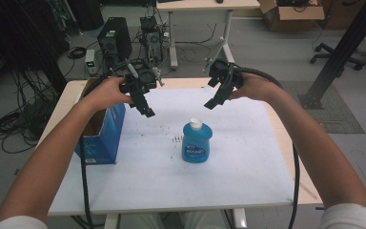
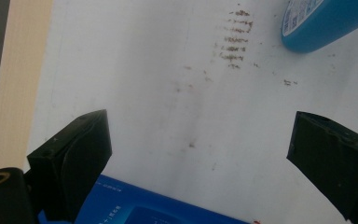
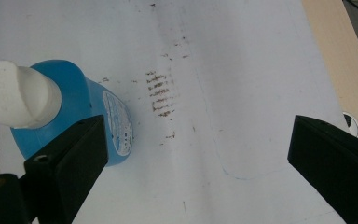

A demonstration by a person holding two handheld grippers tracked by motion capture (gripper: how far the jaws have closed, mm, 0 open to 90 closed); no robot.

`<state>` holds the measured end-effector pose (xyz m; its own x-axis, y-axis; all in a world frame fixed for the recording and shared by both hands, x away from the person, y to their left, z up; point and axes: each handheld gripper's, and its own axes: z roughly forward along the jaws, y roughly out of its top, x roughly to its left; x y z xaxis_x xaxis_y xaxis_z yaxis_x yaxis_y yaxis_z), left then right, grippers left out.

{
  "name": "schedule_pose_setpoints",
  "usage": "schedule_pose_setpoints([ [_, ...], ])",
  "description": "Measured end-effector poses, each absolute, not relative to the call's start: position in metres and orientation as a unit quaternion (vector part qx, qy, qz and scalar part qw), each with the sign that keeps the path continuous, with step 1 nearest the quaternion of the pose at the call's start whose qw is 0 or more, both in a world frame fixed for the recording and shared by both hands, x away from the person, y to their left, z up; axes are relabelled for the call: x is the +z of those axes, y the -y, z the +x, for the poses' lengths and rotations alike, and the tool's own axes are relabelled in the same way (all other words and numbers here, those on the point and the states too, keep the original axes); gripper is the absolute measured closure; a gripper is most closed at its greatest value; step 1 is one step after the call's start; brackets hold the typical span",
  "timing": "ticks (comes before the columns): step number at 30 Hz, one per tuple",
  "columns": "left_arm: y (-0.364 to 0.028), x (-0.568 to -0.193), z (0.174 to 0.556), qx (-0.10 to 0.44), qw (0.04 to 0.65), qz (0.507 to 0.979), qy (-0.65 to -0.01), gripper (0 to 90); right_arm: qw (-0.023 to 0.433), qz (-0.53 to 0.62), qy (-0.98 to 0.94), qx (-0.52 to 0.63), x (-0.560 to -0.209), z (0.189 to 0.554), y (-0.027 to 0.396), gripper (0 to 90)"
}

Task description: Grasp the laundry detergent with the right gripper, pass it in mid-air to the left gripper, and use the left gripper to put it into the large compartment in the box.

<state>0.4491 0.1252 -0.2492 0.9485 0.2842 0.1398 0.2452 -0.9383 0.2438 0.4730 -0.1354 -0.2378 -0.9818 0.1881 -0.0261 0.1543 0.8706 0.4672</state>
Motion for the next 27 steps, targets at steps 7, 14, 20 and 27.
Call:
schedule_pose_setpoints([
  [7,-0.124,-0.247,0.448,0.086,0.113,0.98,-0.137,6.3,0.037,0.087,-0.966,0.24,-0.233,0.469,0.139,4.6],
  [14,-0.122,-0.246,0.447,0.088,0.116,0.98,-0.137,6.2,0.038,0.086,-0.965,0.244,-0.226,0.46,0.144,4.5],
  [20,-0.121,-0.246,0.445,0.088,0.115,0.98,-0.134,6.1,0.041,0.085,-0.966,0.24,-0.219,0.447,0.15,4.4],
  [27,-0.121,-0.245,0.444,0.088,0.116,0.98,-0.134,6.0,0.036,0.071,-0.968,0.239,-0.213,0.425,0.155,4.1],
])
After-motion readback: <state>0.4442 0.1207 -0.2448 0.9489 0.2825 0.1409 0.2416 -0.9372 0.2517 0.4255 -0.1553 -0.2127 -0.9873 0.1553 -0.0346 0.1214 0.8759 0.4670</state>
